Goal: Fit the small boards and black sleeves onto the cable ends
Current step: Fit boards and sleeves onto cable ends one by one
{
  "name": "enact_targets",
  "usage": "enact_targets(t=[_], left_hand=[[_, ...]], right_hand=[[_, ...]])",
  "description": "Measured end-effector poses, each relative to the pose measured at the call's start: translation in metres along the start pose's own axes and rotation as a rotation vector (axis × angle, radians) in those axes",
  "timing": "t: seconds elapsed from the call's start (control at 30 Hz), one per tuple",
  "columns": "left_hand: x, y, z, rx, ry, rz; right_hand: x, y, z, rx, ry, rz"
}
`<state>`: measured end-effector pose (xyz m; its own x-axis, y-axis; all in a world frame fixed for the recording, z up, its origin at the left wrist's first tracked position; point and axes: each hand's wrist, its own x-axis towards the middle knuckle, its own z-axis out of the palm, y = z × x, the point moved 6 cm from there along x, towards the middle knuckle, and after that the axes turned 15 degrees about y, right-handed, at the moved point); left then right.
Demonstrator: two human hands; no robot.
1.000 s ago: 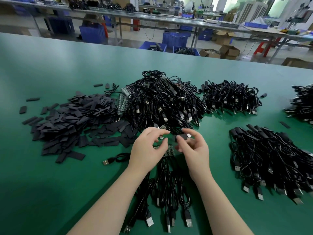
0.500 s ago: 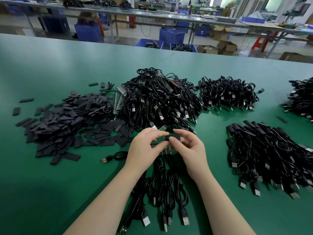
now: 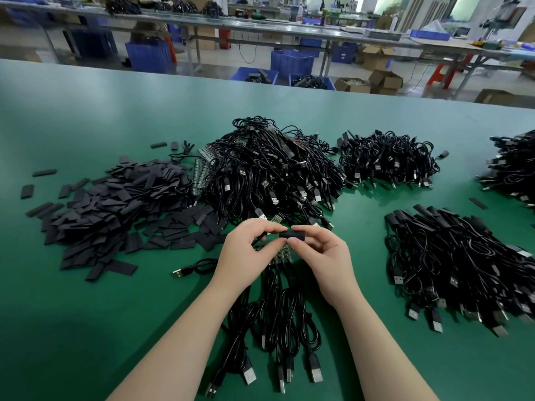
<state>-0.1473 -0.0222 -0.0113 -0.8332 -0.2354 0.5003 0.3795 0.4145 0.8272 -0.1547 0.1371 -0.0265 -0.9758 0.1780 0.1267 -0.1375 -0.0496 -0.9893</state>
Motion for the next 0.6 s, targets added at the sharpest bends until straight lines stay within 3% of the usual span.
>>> enact_targets(t=[0.47, 0.6], left_hand=[[-0.0006, 0.0025, 0.0032, -0.024, -0.01, 0.022], [-0.0021, 0.0008, 0.0043, -0.055, -0.035, -0.017]], right_hand=[[0.001, 0.0018, -0.0016, 0.058, 0.015, 0.027], [0.0028, 0.0047, -0.0057, 0.097, 0.105, 0.059]])
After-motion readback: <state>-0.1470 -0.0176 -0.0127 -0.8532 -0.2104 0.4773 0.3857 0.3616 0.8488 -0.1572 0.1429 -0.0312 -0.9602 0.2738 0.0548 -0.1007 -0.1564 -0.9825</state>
